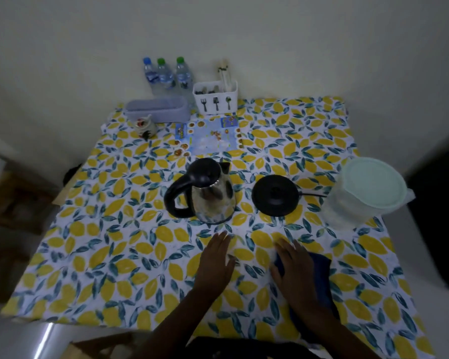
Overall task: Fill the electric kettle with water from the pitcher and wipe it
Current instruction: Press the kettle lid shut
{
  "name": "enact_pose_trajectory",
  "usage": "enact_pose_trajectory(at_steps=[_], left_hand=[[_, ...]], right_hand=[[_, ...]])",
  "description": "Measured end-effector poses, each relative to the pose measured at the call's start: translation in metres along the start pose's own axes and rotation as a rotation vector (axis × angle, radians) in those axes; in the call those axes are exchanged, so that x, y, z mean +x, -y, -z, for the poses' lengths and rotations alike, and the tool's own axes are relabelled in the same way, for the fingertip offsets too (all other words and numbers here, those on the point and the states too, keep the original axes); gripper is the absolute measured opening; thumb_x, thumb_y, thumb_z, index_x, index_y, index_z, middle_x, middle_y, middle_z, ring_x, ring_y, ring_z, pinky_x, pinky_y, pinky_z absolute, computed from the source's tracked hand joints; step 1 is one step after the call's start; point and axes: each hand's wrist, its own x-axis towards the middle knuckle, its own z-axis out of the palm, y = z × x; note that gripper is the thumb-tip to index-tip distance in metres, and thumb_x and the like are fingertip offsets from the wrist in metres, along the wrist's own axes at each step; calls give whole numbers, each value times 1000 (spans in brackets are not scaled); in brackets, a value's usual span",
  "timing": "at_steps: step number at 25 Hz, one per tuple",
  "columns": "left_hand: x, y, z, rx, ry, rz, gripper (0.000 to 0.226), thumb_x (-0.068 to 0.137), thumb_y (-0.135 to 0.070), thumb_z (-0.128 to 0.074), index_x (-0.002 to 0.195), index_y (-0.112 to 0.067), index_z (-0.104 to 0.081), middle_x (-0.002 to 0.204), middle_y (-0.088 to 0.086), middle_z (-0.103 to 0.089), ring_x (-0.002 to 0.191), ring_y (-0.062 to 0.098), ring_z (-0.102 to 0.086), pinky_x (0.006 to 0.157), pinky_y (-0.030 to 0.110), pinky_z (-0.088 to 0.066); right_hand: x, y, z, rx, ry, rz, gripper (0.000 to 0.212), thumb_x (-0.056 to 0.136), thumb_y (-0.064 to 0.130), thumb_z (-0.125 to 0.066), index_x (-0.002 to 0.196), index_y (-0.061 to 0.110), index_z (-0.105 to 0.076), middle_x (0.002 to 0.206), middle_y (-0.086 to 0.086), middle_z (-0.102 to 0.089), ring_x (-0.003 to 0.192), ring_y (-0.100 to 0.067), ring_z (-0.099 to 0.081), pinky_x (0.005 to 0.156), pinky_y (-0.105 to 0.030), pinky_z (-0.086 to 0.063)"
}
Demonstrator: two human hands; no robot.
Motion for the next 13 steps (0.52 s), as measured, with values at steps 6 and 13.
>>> enact_pose_trajectory(at_steps=[6, 13], left_hand=[[34, 22, 78, -111, -420, -4, 44, 92, -16, -63, 133, -9, -51, 139, 13, -53, 131, 28, -46, 109, 44, -43], [73, 68, 131, -180, -387, 116, 54, 94, -20, -61, 142, -9, -39, 146, 13, -45, 137, 30, -38, 113, 45, -37]], right_hand=[[97, 109, 35, 151, -139, 298, 65, 85, 25, -68, 143, 17, -39, 150, -5, -41, 141, -25, -34, 109, -48, -38], [163, 176, 41, -77, -46, 382, 80, 92, 47, -52, 152, 21, -5, 163, -1, -1, 150, -20, 4, 119, -49, -16]])
